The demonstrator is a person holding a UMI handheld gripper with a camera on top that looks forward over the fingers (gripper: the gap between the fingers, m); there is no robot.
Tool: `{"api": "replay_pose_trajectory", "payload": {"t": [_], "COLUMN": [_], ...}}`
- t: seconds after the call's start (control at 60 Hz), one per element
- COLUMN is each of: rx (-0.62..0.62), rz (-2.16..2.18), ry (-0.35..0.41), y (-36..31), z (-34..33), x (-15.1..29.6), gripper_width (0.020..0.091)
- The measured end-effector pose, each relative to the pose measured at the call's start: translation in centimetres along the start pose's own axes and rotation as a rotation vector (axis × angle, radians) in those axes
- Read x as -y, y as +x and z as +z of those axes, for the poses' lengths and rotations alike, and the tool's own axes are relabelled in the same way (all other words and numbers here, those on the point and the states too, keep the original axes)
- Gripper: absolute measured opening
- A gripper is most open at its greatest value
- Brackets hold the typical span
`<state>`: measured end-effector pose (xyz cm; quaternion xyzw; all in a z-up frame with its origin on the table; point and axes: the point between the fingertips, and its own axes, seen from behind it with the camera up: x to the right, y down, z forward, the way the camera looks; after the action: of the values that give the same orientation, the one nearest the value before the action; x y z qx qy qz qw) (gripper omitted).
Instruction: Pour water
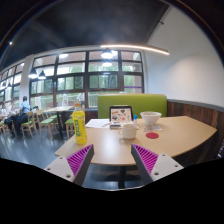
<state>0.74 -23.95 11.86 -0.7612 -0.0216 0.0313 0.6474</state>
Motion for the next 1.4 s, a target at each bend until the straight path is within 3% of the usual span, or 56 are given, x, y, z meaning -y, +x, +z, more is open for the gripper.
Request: {"api": "replay_pose_trajectory", "payload": {"t": [0.367,0.683,1.067,1.117,1.183,1.267,1.333,1.4], "rx": [0.012,0.137,-0.042,-0.029,-0.025,-0.007,0.003,-0.015], "rz": [0.017,0.048,-0.089,-0.089,-0.091,-0.075,-0.097,-0.120], "ry": [0.028,0.055,0.047,0.031,0.006,0.026,0.032,0.046], "y": [-1.8,-15.1,-17.9,-18.5,-18.5,-18.7,-18.8,-18.4], "z": [1.9,13.8,29.2,31.1,32.2,32.8,32.9,32.8], "x": [0.3,1.3,3.3,2.6,1.6,1.4,1.6,1.7], "gripper_width": [0.0831,0.0827,0.0800,0.0766,0.0443,0.0400,0.0307,0.0284]}}
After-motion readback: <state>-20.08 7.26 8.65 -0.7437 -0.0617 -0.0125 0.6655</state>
